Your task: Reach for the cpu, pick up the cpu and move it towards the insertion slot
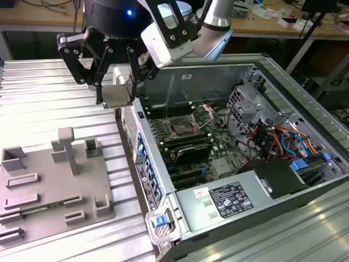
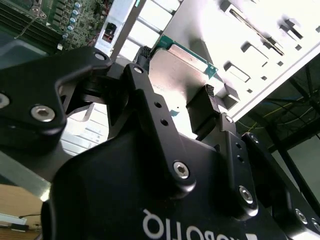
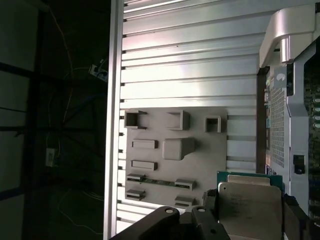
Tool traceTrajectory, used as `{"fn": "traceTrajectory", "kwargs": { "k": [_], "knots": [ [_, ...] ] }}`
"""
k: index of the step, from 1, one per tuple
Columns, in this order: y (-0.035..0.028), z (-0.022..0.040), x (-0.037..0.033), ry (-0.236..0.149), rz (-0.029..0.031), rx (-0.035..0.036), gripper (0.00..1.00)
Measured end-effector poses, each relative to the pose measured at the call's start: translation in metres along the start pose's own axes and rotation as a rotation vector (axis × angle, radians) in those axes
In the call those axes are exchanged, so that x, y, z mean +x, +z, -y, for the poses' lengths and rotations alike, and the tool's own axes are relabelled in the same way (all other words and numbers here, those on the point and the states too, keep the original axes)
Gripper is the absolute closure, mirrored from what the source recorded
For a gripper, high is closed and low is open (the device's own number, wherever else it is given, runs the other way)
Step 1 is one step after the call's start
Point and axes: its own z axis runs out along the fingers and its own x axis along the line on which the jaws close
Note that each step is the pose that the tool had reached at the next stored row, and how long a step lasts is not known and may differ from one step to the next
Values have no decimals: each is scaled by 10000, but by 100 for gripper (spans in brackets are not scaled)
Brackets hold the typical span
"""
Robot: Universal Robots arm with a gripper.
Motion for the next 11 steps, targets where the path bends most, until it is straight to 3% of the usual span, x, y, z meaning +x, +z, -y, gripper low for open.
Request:
{"fn": "traceTrajectory", "kwargs": {
  "k": [5,11],
  "knots": [
    [12,-41,-167,1,-1,12,45],
    [36,-164,-333,0,1,15,45]
  ]
}}
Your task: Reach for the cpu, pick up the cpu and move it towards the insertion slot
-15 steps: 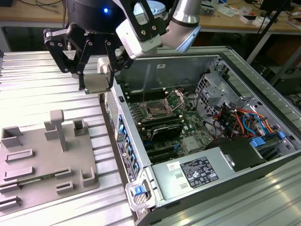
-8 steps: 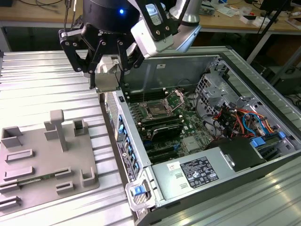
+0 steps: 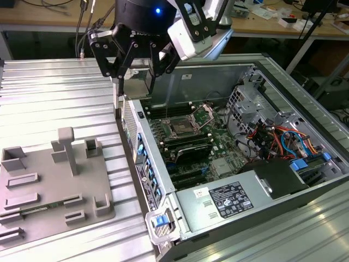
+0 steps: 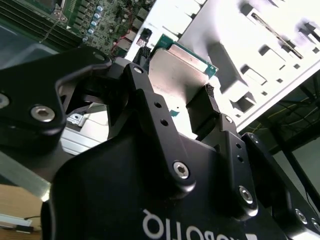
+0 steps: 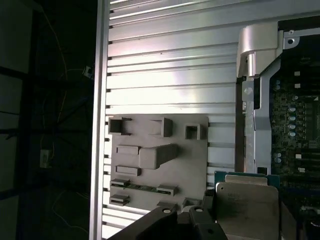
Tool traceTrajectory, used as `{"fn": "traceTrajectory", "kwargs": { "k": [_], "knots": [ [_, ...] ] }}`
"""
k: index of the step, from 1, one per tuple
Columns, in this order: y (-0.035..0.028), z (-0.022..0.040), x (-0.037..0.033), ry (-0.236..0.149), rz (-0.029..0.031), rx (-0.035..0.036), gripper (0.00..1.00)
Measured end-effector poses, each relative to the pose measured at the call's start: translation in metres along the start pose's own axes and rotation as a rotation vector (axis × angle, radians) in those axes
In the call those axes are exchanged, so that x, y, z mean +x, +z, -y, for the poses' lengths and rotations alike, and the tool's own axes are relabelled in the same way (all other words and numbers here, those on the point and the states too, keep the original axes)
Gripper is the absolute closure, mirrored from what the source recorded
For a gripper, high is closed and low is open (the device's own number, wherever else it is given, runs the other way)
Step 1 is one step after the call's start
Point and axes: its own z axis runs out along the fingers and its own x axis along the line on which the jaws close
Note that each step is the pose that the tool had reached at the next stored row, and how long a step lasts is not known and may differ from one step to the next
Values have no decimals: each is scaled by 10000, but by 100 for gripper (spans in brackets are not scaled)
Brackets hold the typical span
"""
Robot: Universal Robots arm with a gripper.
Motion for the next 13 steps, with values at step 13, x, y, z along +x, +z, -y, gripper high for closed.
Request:
{"fn": "traceTrajectory", "kwargs": {
  "k": [13],
  "knots": [
    [20,-73,-298,1,-2,1,45]
  ]
}}
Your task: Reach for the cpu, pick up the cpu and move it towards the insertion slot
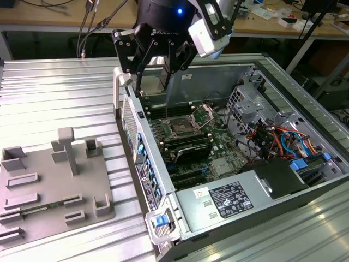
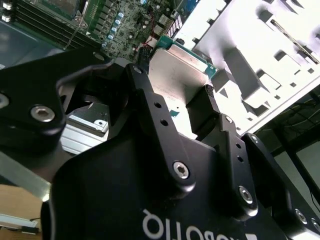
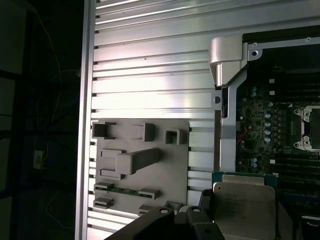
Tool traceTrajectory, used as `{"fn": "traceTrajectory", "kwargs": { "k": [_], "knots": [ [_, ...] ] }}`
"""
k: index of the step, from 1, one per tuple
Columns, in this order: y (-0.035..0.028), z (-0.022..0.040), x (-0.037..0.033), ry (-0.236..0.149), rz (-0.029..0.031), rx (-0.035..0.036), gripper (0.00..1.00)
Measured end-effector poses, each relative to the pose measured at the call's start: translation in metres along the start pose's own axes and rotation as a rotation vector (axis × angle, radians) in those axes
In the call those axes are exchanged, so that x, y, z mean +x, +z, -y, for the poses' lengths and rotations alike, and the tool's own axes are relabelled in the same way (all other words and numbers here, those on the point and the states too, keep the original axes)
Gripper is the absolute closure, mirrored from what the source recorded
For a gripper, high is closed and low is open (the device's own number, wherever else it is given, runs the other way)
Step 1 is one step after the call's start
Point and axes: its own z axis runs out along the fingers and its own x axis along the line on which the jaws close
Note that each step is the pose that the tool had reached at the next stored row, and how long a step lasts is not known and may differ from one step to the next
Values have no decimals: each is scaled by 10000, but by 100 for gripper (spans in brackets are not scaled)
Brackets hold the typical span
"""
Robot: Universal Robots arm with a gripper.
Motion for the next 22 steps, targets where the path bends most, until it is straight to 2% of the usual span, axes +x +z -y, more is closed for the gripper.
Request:
{"fn": "traceTrajectory", "kwargs": {
  "k": [5,15,22],
  "knots": [
    [3,-2,-21,-2,0,0,45],
    [14,-4,-302,0,0,0,45],
    [20,-5,-461,-1,0,0,45]
  ]
}}
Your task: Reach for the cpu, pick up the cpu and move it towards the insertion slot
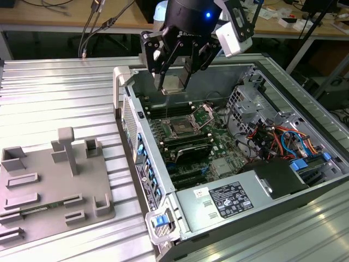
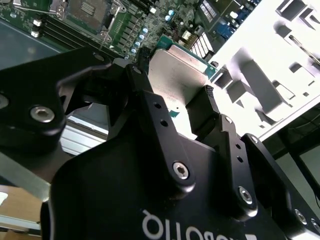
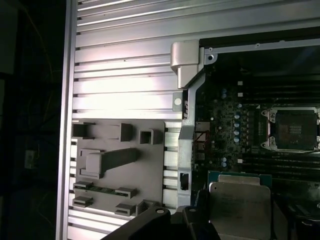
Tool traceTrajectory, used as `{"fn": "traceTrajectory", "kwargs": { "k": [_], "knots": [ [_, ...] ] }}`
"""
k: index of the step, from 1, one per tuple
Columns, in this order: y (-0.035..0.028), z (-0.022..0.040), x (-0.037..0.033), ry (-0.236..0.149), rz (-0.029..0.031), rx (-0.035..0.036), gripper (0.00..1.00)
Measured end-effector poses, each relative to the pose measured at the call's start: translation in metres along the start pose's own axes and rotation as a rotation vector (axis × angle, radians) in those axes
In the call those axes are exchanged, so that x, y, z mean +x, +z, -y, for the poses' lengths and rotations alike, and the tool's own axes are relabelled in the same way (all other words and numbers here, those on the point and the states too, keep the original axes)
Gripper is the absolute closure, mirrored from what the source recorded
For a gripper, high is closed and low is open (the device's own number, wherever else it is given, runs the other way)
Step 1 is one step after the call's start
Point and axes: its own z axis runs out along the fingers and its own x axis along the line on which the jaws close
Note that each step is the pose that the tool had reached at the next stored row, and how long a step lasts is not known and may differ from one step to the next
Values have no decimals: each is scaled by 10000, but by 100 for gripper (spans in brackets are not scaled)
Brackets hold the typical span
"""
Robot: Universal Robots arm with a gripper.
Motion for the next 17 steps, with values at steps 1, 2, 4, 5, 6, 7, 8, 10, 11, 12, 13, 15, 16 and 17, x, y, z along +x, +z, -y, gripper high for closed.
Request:
{"fn": "traceTrajectory", "kwargs": {
  "k": [1,2,4,5,6,7,8,10,11,12,13,15,16,17],
  "knots": [
    [1,0,-25,0,0,0,45],
    [2,0,-43,0,0,0,45],
    [4,0,-105,-1,0,0,45],
    [5,0,-120,0,1,0,45],
    [5,-1,-138,1,0,0,45],
    [6,-1,-156,0,1,-1,45],
    [6,-1,-172,0,0,0,45],
    [8,-2,-204,-1,0,0,45],
    [9,-3,-227,-1,0,0,45],
    [11,-5,-242,-1,1,0,45],
    [16,-13,-259,-1,1,-1,45],
    [29,-37,-295,-1,0,0,45],
    [32,-41,-312,0,0,0,45],
    [35,-45,-332,1,0,0,45]
  ]
}}
